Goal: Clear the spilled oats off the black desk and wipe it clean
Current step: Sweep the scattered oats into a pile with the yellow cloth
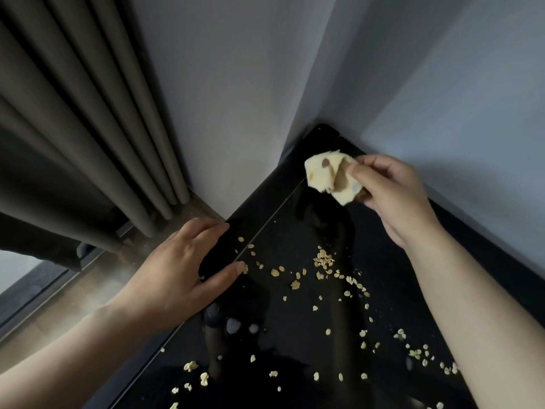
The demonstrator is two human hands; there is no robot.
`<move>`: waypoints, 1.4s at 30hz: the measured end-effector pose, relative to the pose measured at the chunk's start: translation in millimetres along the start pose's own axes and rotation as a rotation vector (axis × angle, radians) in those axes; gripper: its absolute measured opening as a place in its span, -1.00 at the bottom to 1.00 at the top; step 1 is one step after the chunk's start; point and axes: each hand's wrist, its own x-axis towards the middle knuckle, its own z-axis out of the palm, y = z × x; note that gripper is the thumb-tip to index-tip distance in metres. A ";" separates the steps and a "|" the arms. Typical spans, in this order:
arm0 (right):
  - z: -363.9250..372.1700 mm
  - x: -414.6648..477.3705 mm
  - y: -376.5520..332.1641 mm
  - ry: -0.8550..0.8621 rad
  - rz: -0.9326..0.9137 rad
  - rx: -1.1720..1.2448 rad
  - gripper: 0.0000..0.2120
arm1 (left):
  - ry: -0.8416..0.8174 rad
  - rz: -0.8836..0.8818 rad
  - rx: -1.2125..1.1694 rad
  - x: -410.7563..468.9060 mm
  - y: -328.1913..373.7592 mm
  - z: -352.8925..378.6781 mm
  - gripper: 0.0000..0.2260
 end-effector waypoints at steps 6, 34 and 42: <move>-12.6 -20.8 -5.2 0.108 -0.089 -0.203 -0.89 | -0.010 -0.030 0.041 -2.7 -2.0 -2.2 -0.21; -34.7 -6.1 29.3 0.263 -0.114 -0.646 -0.44 | -0.028 -0.078 0.080 -3.9 18.8 1.7 -0.14; -50.4 -2.9 37.2 0.158 0.043 -0.695 -0.71 | -0.021 -0.075 0.101 -3.4 16.3 2.4 -0.15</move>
